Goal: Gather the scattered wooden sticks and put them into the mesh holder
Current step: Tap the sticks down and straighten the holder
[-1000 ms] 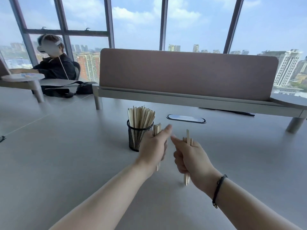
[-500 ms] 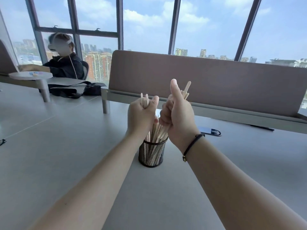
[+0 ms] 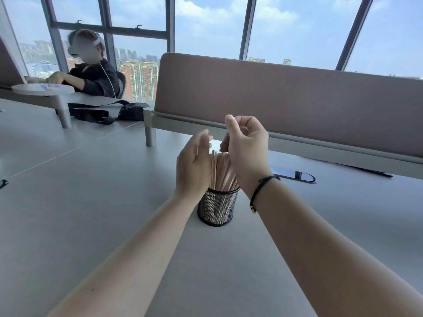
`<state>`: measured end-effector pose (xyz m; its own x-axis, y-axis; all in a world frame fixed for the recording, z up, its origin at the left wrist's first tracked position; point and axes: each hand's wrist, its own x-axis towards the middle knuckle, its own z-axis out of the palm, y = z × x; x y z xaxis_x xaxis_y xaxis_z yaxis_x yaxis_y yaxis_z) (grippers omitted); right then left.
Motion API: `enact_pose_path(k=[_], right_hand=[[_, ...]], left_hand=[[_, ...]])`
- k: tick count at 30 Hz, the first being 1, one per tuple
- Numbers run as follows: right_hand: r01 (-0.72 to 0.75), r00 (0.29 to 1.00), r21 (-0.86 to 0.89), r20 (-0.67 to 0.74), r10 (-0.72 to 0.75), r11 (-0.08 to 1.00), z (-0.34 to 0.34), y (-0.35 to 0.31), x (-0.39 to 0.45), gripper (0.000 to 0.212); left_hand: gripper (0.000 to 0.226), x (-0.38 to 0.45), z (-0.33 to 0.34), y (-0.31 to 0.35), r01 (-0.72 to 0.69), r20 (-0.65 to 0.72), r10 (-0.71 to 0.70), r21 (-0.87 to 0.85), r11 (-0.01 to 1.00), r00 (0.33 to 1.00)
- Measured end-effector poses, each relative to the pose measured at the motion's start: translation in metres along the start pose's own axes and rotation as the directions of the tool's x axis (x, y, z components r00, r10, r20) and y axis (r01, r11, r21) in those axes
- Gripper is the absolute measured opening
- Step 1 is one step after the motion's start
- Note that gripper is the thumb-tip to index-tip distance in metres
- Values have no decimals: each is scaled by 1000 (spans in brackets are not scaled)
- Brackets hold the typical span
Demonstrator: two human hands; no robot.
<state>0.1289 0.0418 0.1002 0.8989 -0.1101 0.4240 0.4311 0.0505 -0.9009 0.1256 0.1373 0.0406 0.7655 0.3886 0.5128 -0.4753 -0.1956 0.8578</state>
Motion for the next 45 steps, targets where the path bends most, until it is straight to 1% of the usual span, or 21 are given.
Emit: enact_pose_path(k=[3, 5, 8, 10, 12, 14, 15, 17, 19, 21, 23, 24, 26, 27, 29, 33, 35, 38, 41, 43, 45], right_hand=[[220, 975, -302, 86, -204, 928, -5, 8, -1, 18], [368, 929, -542, 248, -275, 756, -10, 15, -4, 25], [476, 875, -740, 455, -167, 476, -20, 24, -8, 34], [521, 843, -758, 529, -96, 392, -28, 28, -8, 38], [583, 801, -734, 591, -96, 349, -34, 31, -9, 24], [614, 778, -700, 616, -128, 363, -36, 32, -13, 10], [614, 778, -691, 611, -145, 383, -36, 33, -14, 10], [610, 779, -673, 607, -158, 419, -38, 33, -14, 25], [613, 760, -649, 641, -110, 452, -42, 31, -13, 42], [535, 763, -602, 646, -33, 593, -48, 24, -13, 54], [366, 839, -481, 541, -58, 797, -55, 20, -18, 49], [296, 897, -407, 429, -105, 864, -59, 21, -23, 45], [186, 978, -338, 150, -143, 922, -68, 35, -41, 38], [122, 993, -356, 52, -111, 927, -72, 46, -53, 36], [-26, 1000, -409, -9, 25, 912, -78, 63, -78, 34], [-246, 941, -355, 137, 311, 902, -84, 65, -104, 39], [-216, 938, -416, 165, 306, 883, -84, 66, -110, 42], [-110, 949, -598, 173, 262, 794, -85, 74, -117, 54], [-98, 951, -628, 169, 259, 772, -85, 74, -118, 65], [-85, 961, -644, 147, 233, 761, -87, 75, -113, 59], [-82, 971, -674, 113, 212, 735, -95, 77, -105, 48]], left_hand=[[54, -4, 0, -2, 121, 60, -117, -85, 989, 991], [66, -8, -2, -2, 120, 142, -102, -122, 985, 985], [78, -13, -5, -3, 129, 264, -93, -121, 984, 960], [94, -12, -6, -5, 144, 339, -112, -71, 987, 934], [109, -9, -6, -9, 148, 383, -130, -16, 989, 915], [111, -3, -7, -13, 163, 396, -153, 10, 987, 905], [102, 0, -7, -14, 161, 415, -155, 19, 987, 897], [84, 2, -7, -18, 168, 438, -152, 2, 986, 886], [79, 2, -7, -17, 178, 445, -151, -20, 984, 883], [84, -1, -8, -14, 163, 487, -124, -38, 986, 864], [89, -4, -11, -10, 135, 555, -90, -41, 990, 827], [87, -6, -12, -10, 129, 577, -84, -37, 991, 812], [84, -13, -16, -13, 143, 554, -111, -15, 990, 825], [87, -16, -18, -15, 150, 512, -126, -7, 989, 850], [97, -22, -20, -20, 167, 427, -149, -6, 986, 892], [88, -33, -19, -15, 192, 372, -169, -25, 981, 913], [85, -36, -16, -13, 205, 361, -175, -48, 978, 916], [88, -44, -12, -14, 220, 362, -187, -52, 974, 913], [94, -68, 0, -11, 173, 383, -161, 3, 985, 910], [105, -86, 11, -12, 179, 430, -176, 34, 983, 886], [103, -102, 19, -12, 185, 485, -190, 59, 981, 854]])
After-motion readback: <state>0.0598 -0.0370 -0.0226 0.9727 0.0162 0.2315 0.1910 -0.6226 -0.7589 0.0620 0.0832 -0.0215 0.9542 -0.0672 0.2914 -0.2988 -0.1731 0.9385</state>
